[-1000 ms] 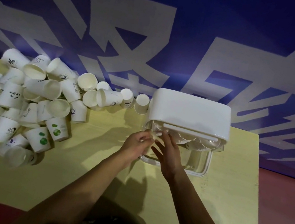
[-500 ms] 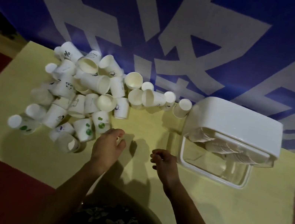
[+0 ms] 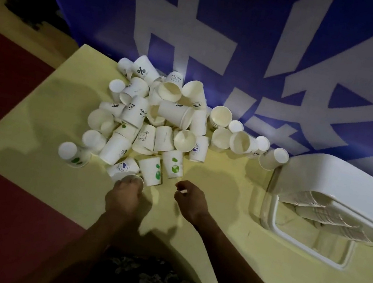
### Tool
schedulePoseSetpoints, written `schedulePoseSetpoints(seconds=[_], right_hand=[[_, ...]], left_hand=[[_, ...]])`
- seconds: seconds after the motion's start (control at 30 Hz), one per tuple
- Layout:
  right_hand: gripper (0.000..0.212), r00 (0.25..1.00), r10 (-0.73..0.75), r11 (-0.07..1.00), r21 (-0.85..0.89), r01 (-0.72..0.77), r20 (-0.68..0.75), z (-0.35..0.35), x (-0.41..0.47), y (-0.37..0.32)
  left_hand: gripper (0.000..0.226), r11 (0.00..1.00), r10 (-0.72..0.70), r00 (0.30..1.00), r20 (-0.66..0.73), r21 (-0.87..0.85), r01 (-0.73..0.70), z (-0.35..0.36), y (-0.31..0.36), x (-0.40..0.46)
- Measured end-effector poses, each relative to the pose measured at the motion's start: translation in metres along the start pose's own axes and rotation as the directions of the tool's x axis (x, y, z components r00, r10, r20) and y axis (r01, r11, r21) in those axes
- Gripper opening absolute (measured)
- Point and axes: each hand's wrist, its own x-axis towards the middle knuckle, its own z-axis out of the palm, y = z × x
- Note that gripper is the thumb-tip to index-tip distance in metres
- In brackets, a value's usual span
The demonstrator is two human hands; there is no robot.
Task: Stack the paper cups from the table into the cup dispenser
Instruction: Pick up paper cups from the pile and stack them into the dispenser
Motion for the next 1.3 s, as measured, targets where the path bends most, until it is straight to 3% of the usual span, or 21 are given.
schedulePoseSetpoints(seconds=[0.23, 0.37, 0.43, 0.53, 0.7, 0.87, 0.97, 1.3], right_hand=[[0.048, 0.973, -0.219, 0.923, -0.308, 0.231, 0.072, 0.025, 0.035, -0.054], [0.06, 0.958, -0.234, 0.855, -0.434, 0.283, 0.165, 0.037, 0.053, -0.07], [0.056, 0.959, -0.222, 0.836, -0.472, 0.279, 0.175, 0.043, 0.059, -0.068], [0.033, 0.959, -0.252, 0.814, -0.508, 0.283, 0.13, 0.048, 0.061, -0.06], [0.017, 0.974, -0.223, 0.918, -0.346, 0.195, -0.041, 0.032, 0.033, -0.048], [0.01, 0.95, -0.226, 0.965, -0.18, 0.189, -0.214, 0.0, -0.006, -0.024], [0.012, 0.917, -0.226, 0.972, -0.141, 0.188, -0.329, -0.018, -0.028, -0.009], [0.003, 0.734, -0.161, 0.982, -0.034, 0.185, -0.659, -0.079, -0.101, 0.057]], left_hand=[[0.026, 0.985, 0.164, 0.985, -0.056, -0.051, -0.167, -0.002, -0.02, 0.014], [0.022, 0.971, 0.224, 0.973, -0.055, -0.07, -0.227, -0.015, -0.022, 0.019], [0.022, 0.964, 0.244, 0.967, -0.07, -0.091, -0.25, -0.019, -0.022, 0.021], [0.023, 0.953, 0.266, 0.959, -0.096, -0.121, -0.277, -0.023, -0.022, 0.022], [0.032, 0.927, 0.314, 0.939, -0.142, -0.169, -0.336, -0.024, -0.025, 0.023], [0.016, 0.88, 0.372, 0.909, -0.189, -0.241, -0.41, -0.039, -0.011, 0.015], [0.003, 0.85, 0.41, 0.882, -0.232, -0.254, -0.461, -0.047, 0.015, 0.009], [0.007, 0.655, 0.627, 0.713, -0.313, -0.284, -0.7, -0.048, 0.125, -0.027]])
